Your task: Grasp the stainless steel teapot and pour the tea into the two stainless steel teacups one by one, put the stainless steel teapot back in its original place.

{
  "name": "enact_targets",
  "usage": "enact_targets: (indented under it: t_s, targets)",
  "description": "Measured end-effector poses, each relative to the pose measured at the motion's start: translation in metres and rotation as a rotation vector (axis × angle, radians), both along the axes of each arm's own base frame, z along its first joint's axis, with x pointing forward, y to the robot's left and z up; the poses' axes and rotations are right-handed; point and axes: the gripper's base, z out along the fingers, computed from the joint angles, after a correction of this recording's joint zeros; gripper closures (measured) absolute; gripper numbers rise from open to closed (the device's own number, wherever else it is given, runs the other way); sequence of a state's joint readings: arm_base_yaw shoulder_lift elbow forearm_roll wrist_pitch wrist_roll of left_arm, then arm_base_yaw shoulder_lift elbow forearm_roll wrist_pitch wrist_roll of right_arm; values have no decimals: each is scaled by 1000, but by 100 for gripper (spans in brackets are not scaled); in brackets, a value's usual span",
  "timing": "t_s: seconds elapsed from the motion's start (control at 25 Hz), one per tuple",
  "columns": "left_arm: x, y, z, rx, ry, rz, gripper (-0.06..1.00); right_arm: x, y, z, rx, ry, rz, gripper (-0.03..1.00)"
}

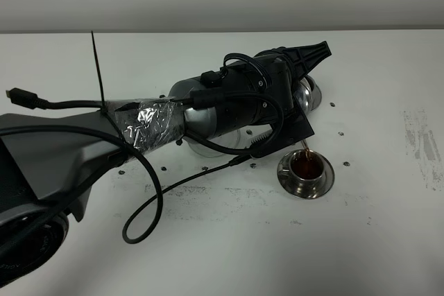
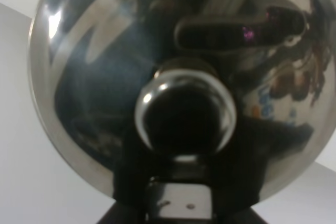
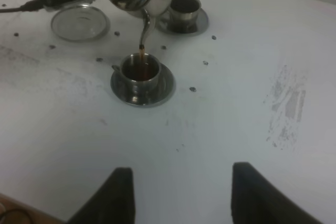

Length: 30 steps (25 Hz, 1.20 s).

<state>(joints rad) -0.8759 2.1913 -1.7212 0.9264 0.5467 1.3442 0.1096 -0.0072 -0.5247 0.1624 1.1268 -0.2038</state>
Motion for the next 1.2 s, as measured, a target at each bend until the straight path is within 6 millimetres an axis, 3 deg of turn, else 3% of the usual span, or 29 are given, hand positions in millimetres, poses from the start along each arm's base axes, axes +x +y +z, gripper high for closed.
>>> enact_targets:
  t_s: [0.72,1.2]
  targets:
    - [0,1,0,6,5,11,77,0,0,0,0,0,0,56]
    - [1,8,-6,-50,101,96,77,0,0,0,0,0,0,56]
